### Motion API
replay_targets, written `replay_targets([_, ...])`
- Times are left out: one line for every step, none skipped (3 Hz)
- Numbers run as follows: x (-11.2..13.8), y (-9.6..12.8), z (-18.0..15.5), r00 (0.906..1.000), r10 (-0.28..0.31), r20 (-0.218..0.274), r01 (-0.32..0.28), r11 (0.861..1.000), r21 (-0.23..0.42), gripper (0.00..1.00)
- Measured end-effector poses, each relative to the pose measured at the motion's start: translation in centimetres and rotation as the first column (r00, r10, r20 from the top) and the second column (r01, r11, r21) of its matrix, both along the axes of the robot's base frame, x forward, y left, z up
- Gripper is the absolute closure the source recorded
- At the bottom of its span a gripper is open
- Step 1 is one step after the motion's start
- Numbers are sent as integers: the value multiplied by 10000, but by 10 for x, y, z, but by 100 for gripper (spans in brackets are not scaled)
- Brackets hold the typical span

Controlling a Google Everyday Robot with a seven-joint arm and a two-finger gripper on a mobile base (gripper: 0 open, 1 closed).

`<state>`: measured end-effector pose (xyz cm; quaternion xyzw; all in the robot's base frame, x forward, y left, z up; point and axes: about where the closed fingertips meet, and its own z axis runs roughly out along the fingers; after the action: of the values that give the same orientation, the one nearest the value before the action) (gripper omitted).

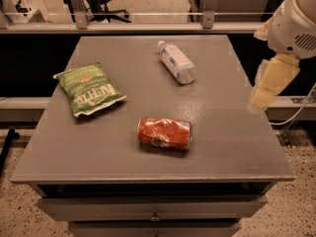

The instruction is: Place blue plastic bottle upright

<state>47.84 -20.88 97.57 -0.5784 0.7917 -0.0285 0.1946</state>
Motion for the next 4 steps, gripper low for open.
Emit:
replay_targets([62,11,-8,9960,-867,235,845,9928,848,0])
replay_targets([120,34,-18,9858,-1670,169,1612,9701,1812,0])
replay_targets([172,64,-37,9684,-2484,-228,2445,9274,2831,0])
replay_targets([213,88,-54,9450,-3167,-819,3248,8788,3496,0])
